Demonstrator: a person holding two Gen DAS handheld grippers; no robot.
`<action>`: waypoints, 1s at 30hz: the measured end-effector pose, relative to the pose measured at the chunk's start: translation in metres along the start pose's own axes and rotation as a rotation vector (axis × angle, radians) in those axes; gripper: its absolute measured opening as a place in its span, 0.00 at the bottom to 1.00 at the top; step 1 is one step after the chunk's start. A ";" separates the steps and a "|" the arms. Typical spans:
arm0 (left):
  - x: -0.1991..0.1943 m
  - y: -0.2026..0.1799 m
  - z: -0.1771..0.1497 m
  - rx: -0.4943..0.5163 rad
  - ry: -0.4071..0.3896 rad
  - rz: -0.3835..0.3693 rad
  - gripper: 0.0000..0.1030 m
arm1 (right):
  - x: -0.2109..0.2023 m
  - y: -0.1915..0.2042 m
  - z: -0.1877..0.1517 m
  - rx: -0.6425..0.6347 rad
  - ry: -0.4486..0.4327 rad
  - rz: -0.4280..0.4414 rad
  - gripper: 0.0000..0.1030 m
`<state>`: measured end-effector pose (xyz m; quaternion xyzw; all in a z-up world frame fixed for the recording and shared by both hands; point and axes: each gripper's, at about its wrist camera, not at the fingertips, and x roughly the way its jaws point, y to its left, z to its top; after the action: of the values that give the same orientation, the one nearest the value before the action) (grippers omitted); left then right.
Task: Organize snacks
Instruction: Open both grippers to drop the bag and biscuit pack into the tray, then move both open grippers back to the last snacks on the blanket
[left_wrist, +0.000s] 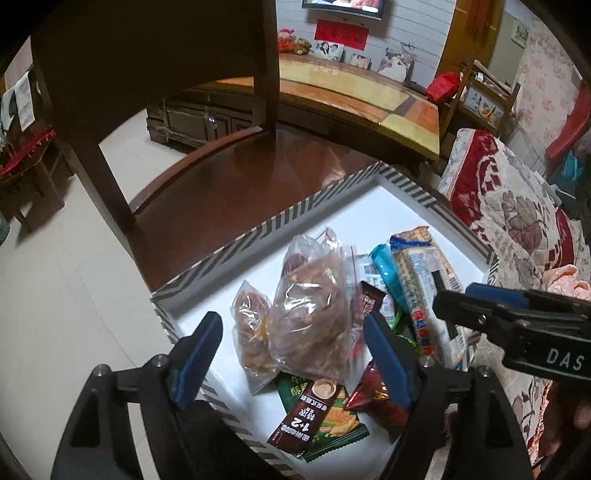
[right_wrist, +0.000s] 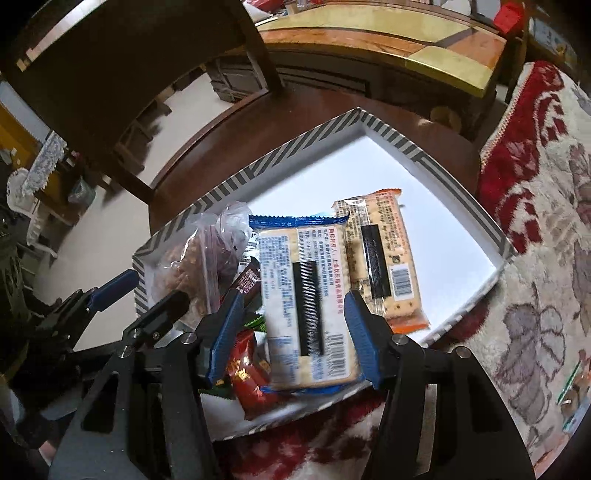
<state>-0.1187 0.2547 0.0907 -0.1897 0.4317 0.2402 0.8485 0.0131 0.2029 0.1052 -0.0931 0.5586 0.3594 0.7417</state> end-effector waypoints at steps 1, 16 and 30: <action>-0.003 -0.001 0.000 0.001 -0.008 -0.001 0.80 | -0.003 0.000 -0.002 0.001 -0.005 0.005 0.55; -0.032 -0.044 0.006 0.074 -0.077 -0.040 0.84 | -0.050 -0.032 -0.037 0.081 -0.061 0.013 0.55; -0.035 -0.128 -0.006 0.220 -0.051 -0.142 0.85 | -0.091 -0.101 -0.089 0.224 -0.098 -0.035 0.55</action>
<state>-0.0679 0.1391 0.1305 -0.1195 0.4191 0.1355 0.8898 -0.0010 0.0422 0.1280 -0.0018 0.5566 0.2859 0.7800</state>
